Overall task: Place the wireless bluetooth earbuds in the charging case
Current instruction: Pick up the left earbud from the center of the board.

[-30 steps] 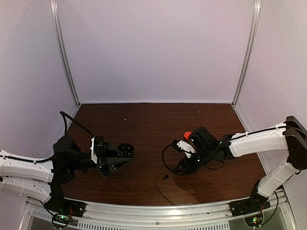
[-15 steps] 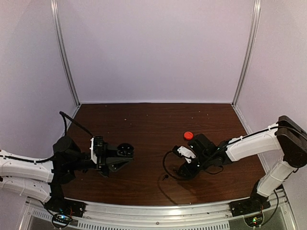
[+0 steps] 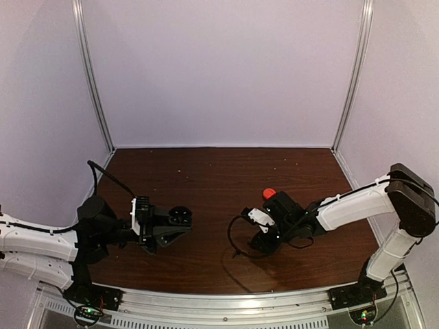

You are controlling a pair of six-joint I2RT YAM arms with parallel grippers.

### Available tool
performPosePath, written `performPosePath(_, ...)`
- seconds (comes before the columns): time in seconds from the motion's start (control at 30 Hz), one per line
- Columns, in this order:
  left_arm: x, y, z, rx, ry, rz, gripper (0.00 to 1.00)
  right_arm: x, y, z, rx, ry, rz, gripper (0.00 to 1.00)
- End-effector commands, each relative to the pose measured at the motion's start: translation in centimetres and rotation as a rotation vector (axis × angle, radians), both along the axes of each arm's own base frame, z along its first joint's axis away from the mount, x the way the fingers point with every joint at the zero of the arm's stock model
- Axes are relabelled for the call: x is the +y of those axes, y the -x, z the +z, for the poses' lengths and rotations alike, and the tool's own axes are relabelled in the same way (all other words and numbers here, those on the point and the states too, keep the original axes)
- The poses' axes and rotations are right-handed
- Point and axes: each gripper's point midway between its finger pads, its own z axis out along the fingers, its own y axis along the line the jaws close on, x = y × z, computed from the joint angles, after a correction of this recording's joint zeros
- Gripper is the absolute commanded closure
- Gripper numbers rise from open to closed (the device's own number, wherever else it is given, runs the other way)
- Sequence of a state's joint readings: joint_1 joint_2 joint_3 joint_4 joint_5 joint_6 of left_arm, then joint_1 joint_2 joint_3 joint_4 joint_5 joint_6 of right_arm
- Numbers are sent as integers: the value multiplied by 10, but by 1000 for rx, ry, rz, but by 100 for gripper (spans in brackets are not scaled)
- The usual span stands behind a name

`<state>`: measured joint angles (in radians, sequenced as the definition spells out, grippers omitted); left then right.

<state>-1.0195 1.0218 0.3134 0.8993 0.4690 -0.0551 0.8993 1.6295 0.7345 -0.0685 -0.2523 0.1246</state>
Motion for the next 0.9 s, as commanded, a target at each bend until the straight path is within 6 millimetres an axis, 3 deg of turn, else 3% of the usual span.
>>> performPosePath(0.0,4,-4,9,-20,46,24,85,-1,4,-13,4,78,7,71)
performPosePath(0.2,9,-8,9,-7,55,56,85,1,6,-14,-24,139,24,81)
performPosePath(0.4,11,-15,6,11,52,90,85,14,4,-1,-56,107,71,92)
performPosePath(0.7,14,-21,7,25,56,123,85,40,2,23,-111,83,197,93)
performPosePath(0.87,14,-23,7,29,59,131,85,48,-10,21,-130,141,225,92)
